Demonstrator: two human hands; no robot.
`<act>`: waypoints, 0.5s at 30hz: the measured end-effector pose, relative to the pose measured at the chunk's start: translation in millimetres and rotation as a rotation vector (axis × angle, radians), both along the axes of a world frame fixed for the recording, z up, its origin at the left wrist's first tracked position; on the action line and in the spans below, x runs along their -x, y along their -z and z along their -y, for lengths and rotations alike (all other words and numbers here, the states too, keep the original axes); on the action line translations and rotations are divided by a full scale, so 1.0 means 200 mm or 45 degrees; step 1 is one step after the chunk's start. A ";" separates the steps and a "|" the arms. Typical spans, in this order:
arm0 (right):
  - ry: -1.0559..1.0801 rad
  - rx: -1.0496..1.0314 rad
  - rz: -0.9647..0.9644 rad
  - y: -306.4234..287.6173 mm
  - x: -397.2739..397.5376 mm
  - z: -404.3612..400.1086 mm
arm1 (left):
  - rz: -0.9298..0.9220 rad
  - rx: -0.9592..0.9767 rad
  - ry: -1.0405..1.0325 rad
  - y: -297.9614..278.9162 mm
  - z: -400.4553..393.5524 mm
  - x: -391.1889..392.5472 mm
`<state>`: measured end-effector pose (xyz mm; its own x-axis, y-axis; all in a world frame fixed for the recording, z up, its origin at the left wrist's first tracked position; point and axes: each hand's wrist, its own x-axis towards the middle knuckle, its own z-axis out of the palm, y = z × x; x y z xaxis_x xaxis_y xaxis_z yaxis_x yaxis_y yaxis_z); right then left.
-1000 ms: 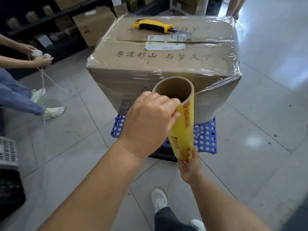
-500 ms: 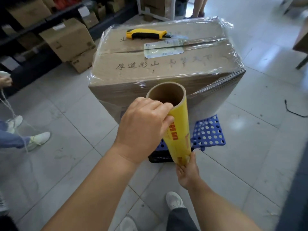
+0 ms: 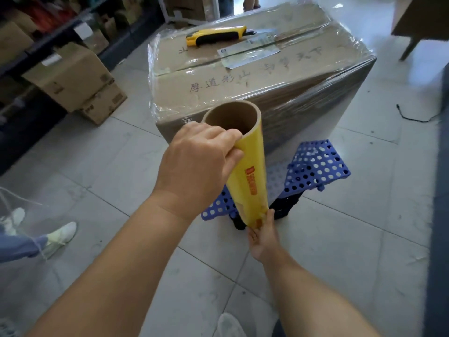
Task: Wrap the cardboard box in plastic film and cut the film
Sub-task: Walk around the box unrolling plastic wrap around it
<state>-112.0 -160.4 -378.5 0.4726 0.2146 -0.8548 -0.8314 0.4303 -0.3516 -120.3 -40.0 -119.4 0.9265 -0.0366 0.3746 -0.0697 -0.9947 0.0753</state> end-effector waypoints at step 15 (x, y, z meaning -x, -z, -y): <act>0.074 -0.092 -0.108 -0.02 0.09 -0.36 | 0.039 -0.085 0.018 0.01 -0.22 0.13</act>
<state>-130.7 -88.2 -374.1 0.4124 0.2515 -0.8756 -0.8297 0.5005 -0.2471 -146.7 4.0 -121.7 0.9139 -0.0757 0.3987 -0.0852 -0.9963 0.0061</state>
